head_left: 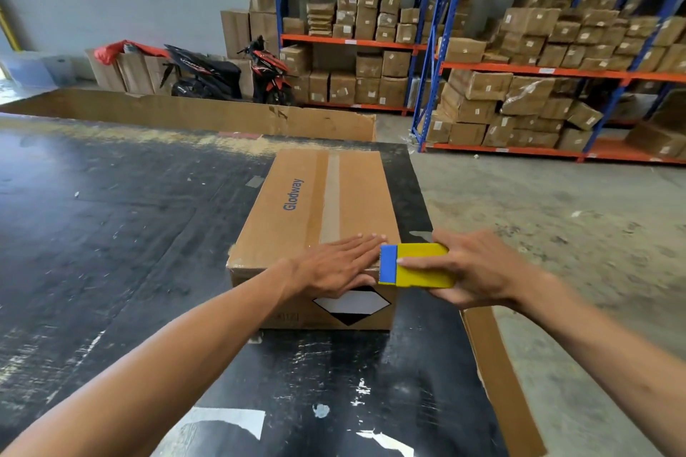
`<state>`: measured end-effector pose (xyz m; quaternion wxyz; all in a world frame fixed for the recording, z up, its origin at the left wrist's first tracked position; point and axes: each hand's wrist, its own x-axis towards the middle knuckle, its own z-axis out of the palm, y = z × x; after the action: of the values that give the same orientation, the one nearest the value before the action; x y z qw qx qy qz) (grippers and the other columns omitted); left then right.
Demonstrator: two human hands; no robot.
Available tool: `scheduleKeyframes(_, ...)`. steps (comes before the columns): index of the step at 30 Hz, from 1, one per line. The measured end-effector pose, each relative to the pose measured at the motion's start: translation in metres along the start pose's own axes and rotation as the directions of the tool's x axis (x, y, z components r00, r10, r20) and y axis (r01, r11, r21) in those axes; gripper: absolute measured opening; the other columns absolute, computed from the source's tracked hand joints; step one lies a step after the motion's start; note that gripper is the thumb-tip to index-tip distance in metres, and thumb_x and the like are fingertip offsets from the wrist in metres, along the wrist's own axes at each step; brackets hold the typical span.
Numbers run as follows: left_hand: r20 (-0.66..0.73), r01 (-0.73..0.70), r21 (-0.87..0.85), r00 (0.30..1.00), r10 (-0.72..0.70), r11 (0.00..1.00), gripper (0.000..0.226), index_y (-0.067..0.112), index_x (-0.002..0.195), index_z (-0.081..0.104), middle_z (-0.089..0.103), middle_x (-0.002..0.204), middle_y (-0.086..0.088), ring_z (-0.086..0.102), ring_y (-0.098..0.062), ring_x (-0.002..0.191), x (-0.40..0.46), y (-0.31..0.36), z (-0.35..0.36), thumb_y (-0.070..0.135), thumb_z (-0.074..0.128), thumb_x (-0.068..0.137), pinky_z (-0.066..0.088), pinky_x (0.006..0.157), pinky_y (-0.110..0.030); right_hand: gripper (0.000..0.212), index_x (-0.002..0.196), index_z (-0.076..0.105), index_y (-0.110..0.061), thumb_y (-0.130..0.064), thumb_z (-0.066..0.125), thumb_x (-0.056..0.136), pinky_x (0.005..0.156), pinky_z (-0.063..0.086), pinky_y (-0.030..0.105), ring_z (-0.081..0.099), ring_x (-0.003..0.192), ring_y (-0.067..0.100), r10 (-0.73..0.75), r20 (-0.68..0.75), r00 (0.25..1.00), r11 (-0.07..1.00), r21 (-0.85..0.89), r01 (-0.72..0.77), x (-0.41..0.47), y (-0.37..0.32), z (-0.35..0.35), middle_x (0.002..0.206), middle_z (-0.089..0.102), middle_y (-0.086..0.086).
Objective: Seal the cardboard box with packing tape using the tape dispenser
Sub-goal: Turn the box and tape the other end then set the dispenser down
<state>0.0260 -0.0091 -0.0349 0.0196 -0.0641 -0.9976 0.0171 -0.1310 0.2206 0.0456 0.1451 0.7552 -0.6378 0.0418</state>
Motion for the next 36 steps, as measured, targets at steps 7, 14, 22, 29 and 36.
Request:
scheduleKeyframes(7,0.004,-0.003,0.013,1.000,0.003,1.000,0.091,0.006,0.157,-0.001,-0.003,0.165,-0.010,-0.007,-0.018,0.152,-0.001,-0.006,0.004,0.069,-0.009,0.092,-0.005,0.124,-0.030,0.063,0.131,0.064,-0.039,-0.043,0.079,0.070,0.049,0.028,0.020,0.053,0.055,0.017,-0.038,-0.012,0.999,0.999,-0.004,0.038,-0.020,0.009,0.005,0.087,0.057,0.005)
scheduleKeyframes(14,-0.029,-0.024,0.010,0.999,0.025,1.000,0.074,0.013,0.155,-0.010,-0.001,0.165,-0.009,-0.005,-0.018,0.153,-0.001,-0.006,0.004,0.059,0.006,0.099,-0.009,0.122,-0.026,0.054,0.131,0.056,-0.045,-0.055,0.062,0.078,0.039,0.033,0.026,0.050,0.047,0.020,0.010,-0.039,0.999,1.000,-0.003,-0.011,-0.062,0.049,-0.003,0.077,0.054,0.002)
scheduleKeyframes(22,0.007,-0.005,0.051,1.000,0.004,0.999,0.074,0.014,0.158,-0.003,-0.006,0.166,-0.007,-0.008,-0.019,0.154,-0.002,-0.005,0.006,0.059,0.002,0.099,-0.012,0.121,-0.026,0.049,0.127,0.058,-0.036,-0.045,0.056,0.079,0.037,0.039,0.027,0.055,0.052,0.024,0.010,-0.068,0.998,0.998,-0.066,-0.015,-0.036,0.030,0.039,0.078,0.057,0.008)
scheduleKeyframes(29,0.032,0.058,0.047,0.998,-0.060,0.997,0.082,0.012,0.160,0.006,0.004,0.168,-0.009,0.001,-0.022,0.155,-0.002,0.006,-0.006,0.066,0.005,0.098,0.005,0.126,-0.037,0.052,0.113,0.061,-0.028,-0.033,0.068,0.062,0.039,0.029,0.024,0.051,0.048,0.021,-0.038,0.071,0.997,0.968,-0.245,0.054,-0.034,0.009,0.055,0.076,0.056,0.009)
scheduleKeyframes(36,-0.176,0.254,0.085,0.956,-0.236,0.963,0.065,0.020,0.157,0.027,0.027,0.162,-0.021,0.029,-0.037,0.146,0.043,0.061,0.001,0.052,0.009,0.102,0.018,0.120,-0.056,0.050,0.113,0.069,-0.033,-0.037,0.077,0.063,0.034,0.045,0.031,0.059,0.050,0.029,0.115,0.005,0.993,0.971,-0.210,-0.111,-0.033,0.028,0.052,0.075,0.056,0.009)
